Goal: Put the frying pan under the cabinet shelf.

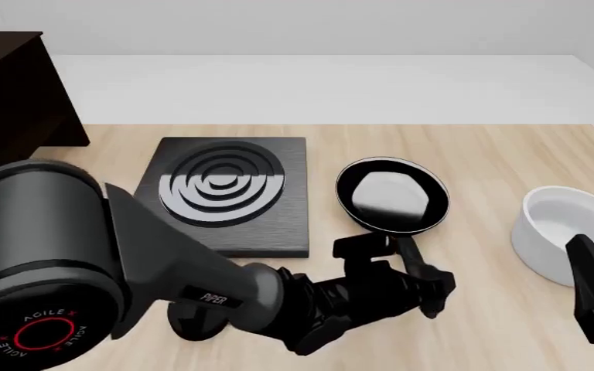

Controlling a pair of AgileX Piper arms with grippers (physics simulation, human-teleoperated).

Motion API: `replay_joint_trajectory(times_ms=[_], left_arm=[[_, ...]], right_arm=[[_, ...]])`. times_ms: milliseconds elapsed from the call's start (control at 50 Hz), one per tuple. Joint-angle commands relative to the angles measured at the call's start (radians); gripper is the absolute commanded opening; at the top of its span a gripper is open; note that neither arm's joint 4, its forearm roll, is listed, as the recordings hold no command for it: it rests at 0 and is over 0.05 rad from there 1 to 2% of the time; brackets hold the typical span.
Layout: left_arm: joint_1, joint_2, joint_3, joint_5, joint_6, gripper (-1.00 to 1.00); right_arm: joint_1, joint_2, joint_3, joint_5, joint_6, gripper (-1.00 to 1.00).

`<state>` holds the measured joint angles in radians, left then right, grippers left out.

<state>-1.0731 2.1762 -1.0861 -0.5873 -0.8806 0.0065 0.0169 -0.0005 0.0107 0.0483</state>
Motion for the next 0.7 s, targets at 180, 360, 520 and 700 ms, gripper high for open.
replay_joint_trajectory(times_ms=[180,360,520,700], left_arm=[[-0.004,0.055,-0.066,0.032,-0.001,1.0],[-0.032,0.062,-0.06,0.017,0.028,1.0],[0.003,-0.005,-0.026,-0.006,0.078,-1.0],[0.005,-0.026,-0.006,-0.025,0.085,-1.0]], right_arm=[[0.001,0.0,0.0,0.0,0.002,1.0],[0.001,0.0,0.0,0.0,0.002,1.0],[0.003,-0.001,0.0,-0.002,0.003,1.0],[0.005,-0.002,0.0,-0.003,0.001,1.0]])
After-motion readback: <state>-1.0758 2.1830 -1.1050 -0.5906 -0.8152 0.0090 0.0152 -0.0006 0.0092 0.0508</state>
